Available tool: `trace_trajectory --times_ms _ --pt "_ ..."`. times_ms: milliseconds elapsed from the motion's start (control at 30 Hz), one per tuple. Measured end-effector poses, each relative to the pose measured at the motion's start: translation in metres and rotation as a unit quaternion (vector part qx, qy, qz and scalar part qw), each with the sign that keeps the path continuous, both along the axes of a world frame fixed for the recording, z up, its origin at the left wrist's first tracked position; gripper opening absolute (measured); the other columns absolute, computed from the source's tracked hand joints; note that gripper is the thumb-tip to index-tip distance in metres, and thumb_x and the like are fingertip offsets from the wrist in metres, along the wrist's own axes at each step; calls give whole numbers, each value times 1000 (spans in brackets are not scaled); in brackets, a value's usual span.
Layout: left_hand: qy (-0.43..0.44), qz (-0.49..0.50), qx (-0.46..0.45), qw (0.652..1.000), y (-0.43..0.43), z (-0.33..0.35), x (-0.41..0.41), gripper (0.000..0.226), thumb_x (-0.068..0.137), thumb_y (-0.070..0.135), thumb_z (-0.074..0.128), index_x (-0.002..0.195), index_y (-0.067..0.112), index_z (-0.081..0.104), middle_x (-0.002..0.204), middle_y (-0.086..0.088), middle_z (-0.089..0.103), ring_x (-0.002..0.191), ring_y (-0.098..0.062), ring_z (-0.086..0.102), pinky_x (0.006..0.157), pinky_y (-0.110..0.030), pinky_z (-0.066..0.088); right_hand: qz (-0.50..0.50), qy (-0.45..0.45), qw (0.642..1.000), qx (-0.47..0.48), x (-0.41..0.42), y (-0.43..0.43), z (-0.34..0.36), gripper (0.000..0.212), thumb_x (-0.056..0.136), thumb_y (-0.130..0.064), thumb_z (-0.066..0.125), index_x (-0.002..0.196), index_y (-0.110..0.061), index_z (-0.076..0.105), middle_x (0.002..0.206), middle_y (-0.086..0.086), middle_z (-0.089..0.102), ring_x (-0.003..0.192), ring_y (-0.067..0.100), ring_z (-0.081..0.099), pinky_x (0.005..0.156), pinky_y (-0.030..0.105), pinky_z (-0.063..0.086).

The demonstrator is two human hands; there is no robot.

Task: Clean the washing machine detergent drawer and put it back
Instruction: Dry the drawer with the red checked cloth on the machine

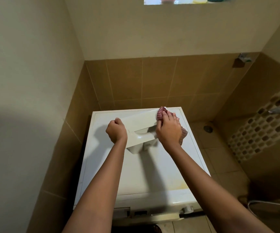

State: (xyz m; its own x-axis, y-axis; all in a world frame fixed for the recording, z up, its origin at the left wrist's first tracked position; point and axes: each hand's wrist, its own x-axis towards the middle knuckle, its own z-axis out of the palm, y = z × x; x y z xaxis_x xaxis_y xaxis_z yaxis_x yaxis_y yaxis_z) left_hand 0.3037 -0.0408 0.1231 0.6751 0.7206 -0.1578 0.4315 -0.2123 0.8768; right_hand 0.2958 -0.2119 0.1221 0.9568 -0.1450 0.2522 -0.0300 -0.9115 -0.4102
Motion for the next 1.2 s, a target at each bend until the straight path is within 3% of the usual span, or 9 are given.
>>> trace_trajectory --times_ms 100,300,467,567,700,833,933,1067,1200 --pt "5 -6 40 999 1 -2 0 41 103 25 39 93 -5 66 92 -21 67 85 -32 65 64 -28 43 16 28 999 -27 18 17 7 49 94 -30 41 142 -18 42 150 7 39 141 28 28 116 38 15" --pt "28 -19 90 995 0 -3 2 41 104 25 37 99 -4 65 97 -21 67 87 -33 65 67 -32 48 258 30 964 -60 35 37 11 48 95 -36 43 141 -24 46 147 1 45 140 21 33 116 34 19" --pt "40 -15 71 997 1 -6 2 44 104 30 36 101 -4 64 100 -20 66 90 -31 64 72 -34 51 111 33 992 -47 53 11 14 45 96 -35 38 139 -21 45 143 4 47 137 24 35 113 38 26" --pt "42 -8 53 998 2 -5 3 44 104 30 36 102 -4 64 101 -20 66 92 -32 64 75 -35 52 21 77 997 22 57 -12 18 41 97 -33 38 134 -17 45 128 13 53 116 34 50 92 43 42" --pt "54 8 8 998 -2 -2 5 45 104 29 35 103 -5 64 102 -21 67 94 -32 65 75 -34 51 -13 97 989 113 46 -34 12 32 97 -31 36 118 -10 50 105 15 61 94 34 58 71 36 43" --pt "54 18 -10 998 -4 -2 7 45 104 29 35 104 -4 64 102 -20 67 93 -30 66 73 -31 49 -20 76 987 142 23 -44 2 28 97 -29 41 109 -5 48 98 15 53 88 31 53 70 35 40" --pt "49 23 -13 998 -4 -2 5 45 104 29 34 104 -5 64 103 -21 67 94 -31 65 73 -32 50 -49 111 963 242 23 -48 4 26 92 -30 47 100 -6 52 94 13 59 84 28 58 71 35 47" --pt "47 34 -11 998 -8 1 2 39 104 27 34 113 -3 56 110 -20 64 97 -32 64 78 -34 50 -111 143 875 450 25 -52 6 17 76 -30 63 73 -13 60 72 7 66 68 23 63 66 29 50" --pt "50 5 61 997 -4 2 -5 27 103 19 40 126 7 47 127 -17 54 107 -31 58 79 -33 47 -69 107 851 510 21 -49 14 23 76 -22 71 89 -4 68 59 0 62 47 14 55 54 26 47"
